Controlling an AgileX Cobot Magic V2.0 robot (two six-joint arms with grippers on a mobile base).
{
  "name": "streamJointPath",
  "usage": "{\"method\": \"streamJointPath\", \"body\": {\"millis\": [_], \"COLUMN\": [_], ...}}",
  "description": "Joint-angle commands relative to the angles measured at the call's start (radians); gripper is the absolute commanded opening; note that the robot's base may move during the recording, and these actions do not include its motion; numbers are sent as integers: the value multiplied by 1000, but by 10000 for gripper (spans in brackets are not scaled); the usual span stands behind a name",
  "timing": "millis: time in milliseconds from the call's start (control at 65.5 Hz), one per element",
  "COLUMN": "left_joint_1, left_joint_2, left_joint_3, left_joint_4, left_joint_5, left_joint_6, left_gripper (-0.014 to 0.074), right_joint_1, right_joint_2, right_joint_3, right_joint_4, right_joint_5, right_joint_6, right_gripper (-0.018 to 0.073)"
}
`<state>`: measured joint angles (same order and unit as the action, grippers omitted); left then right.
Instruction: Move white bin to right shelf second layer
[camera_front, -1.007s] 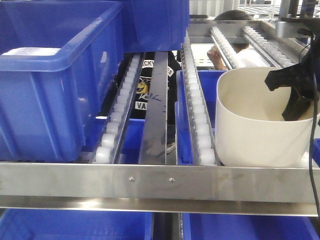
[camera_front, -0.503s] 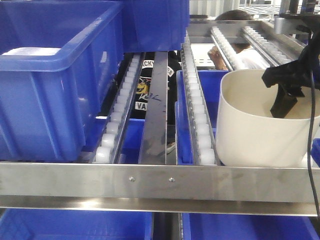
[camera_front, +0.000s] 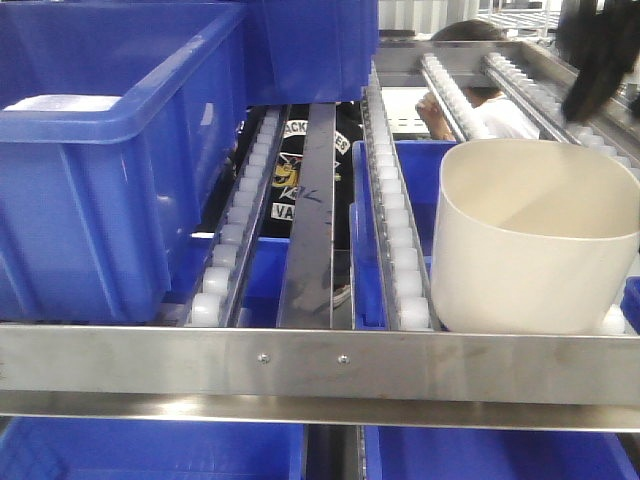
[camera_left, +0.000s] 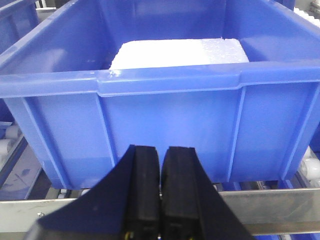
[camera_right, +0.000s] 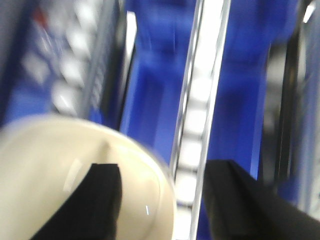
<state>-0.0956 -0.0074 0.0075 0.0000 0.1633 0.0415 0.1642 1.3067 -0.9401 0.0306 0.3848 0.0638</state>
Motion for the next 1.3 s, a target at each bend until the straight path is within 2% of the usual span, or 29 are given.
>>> {"method": "streamJointPath", "body": {"millis": [0,183,305,427,1098,1282], "left_joint_1": [-4,-4,-4,-4,-4,-4], "left_joint_2": [-3,-3,-3,-3,-3,-3], "left_joint_3": [37,37,37,37,37,37], "left_joint_4": [0,0,0,0,0,0], "left_joint_5": [-86,-86,-86,-86,-86,-86], "left_joint_6": [-3,-3,-3,-3,-3,-3], "left_gripper": [85,85,85,85,85,85], "right_joint_1": [-6,-6,-6,-6,-6,-38], "right_joint_2": [-131,-385,-548,-646,-693,-833], "right_joint_3": [3,190,339,420,430,494], "right_joint_4": [-14,-14,-14,-14,-14,-11], "right_joint_5": [-119,-322,-443,-500,-499,-484], "right_joint_6": [-2,-2,-2,-2,-2,-2], "right_gripper": [342,38,55,55,55,55]}}
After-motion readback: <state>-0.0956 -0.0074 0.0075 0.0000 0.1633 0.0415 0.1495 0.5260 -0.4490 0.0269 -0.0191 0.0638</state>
